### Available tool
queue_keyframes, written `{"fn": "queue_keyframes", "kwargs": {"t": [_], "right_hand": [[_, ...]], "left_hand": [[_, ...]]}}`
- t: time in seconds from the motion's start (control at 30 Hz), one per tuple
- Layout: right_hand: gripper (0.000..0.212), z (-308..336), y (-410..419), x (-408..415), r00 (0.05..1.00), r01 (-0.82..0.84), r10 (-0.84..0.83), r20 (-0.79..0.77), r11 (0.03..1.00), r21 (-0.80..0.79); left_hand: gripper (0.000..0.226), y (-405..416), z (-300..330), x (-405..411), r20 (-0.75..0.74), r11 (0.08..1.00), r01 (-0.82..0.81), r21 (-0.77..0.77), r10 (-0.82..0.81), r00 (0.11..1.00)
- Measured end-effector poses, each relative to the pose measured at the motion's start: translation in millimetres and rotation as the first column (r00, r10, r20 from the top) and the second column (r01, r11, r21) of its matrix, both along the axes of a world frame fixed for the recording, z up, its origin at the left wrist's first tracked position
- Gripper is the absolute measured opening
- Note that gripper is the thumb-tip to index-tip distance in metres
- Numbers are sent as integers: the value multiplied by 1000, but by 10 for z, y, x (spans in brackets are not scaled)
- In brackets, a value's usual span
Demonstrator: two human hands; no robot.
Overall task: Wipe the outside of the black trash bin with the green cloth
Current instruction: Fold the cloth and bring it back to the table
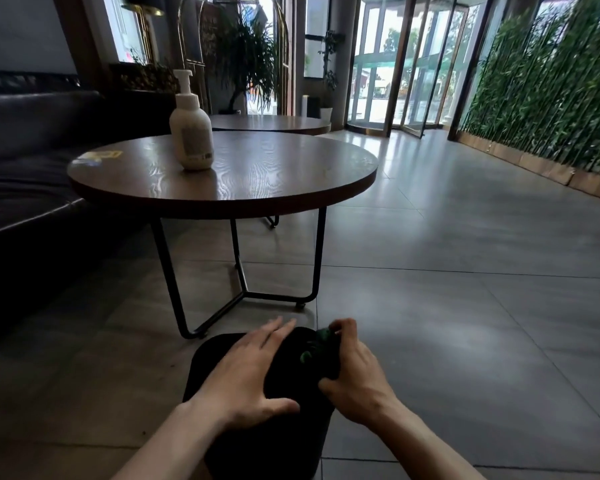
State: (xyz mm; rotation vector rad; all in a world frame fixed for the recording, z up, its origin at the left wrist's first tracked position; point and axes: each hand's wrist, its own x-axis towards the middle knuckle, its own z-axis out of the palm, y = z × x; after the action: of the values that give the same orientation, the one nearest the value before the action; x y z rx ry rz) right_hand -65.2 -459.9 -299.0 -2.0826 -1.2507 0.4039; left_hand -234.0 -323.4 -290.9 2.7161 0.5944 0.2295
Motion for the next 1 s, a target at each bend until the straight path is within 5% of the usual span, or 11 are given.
{"fn": "queue_keyframes", "kwargs": {"t": [0.1, 0.23, 0.63, 1.0], "right_hand": [[65, 216, 26, -124, 984, -55, 69, -163, 995, 86], [63, 406, -29, -130, 971, -81, 106, -215, 989, 123], [42, 435, 40, -103, 932, -300, 254, 258, 941, 158], [34, 385, 232, -371, 928, -265, 226, 296, 959, 98]], "left_hand": [[122, -191, 188, 227, 78, 986, 101, -129, -92, 993], [93, -278, 220, 246, 211, 973, 57, -224, -9, 978], [57, -15, 246, -130, 224, 1000, -28, -2, 28, 974], [56, 135, 271, -346, 146, 997, -67, -45, 72, 987]]}}
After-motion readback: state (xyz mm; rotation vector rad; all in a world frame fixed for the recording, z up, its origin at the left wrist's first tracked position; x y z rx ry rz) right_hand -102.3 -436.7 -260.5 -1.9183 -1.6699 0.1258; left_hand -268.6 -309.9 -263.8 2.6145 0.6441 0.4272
